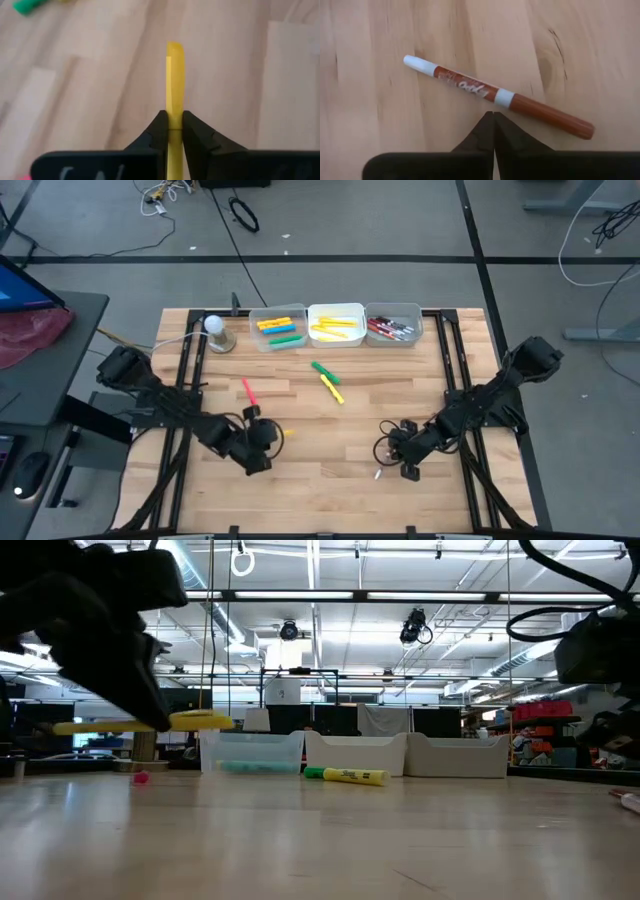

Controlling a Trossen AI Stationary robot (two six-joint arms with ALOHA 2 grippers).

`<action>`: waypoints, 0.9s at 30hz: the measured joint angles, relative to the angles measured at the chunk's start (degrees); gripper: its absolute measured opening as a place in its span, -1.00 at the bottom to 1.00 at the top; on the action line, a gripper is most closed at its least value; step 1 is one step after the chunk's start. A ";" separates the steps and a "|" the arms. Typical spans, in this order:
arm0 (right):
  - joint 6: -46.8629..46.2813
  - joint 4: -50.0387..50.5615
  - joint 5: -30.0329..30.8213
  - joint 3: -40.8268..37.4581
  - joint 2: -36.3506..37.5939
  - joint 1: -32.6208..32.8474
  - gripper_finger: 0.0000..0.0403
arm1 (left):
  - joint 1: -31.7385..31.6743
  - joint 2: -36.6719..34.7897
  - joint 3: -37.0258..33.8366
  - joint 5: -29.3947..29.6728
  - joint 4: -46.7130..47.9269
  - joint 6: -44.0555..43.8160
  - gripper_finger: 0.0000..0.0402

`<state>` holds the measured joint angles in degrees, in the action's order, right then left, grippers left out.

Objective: Pick & Place Markers
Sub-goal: Put the yellow pen into the white bin

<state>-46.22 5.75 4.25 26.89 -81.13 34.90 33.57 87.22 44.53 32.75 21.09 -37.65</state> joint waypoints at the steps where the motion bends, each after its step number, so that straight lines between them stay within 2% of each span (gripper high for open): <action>1: 0.02 -0.19 0.02 0.00 -0.13 -0.03 -0.98 | -0.58 -0.37 0.00 0.43 -0.59 1.17 -0.80; 8: 0.66 -1.82 0.83 0.30 -0.37 0.08 -0.96 | -5.17 -1.04 0.04 -0.22 -11.01 10.27 -0.80; 11: -0.20 -1.92 -0.40 0.61 0.11 0.11 -0.97 | -9.20 -1.04 0.06 -4.03 -17.77 13.27 -0.81; 13: -0.78 -1.82 -1.80 0.74 1.27 0.47 -0.99 | -13.16 -1.04 1.37 -6.80 -18.76 14.77 -0.82; 15: -0.95 -2.00 -0.70 0.80 3.38 1.05 -0.99 | -18.15 -1.03 3.90 -10.34 -19.05 17.73 -0.82; 19: 0.69 -3.30 12.25 0.85 7.67 2.92 -0.98 | -29.18 -0.98 9.50 -18.26 -19.02 27.46 -0.82; 23: 6.98 -7.32 27.12 0.89 10.33 4.80 -0.98 | -41.02 -0.47 15.23 -24.31 -18.95 36.55 -0.82; 27: 11.96 -10.94 37.03 0.90 10.94 4.41 -0.98 | -50.43 5.15 22.79 -31.89 -17.75 46.38 -0.82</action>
<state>-34.26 -5.19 41.28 27.79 -70.19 39.31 -16.86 92.36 67.32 0.85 3.34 8.73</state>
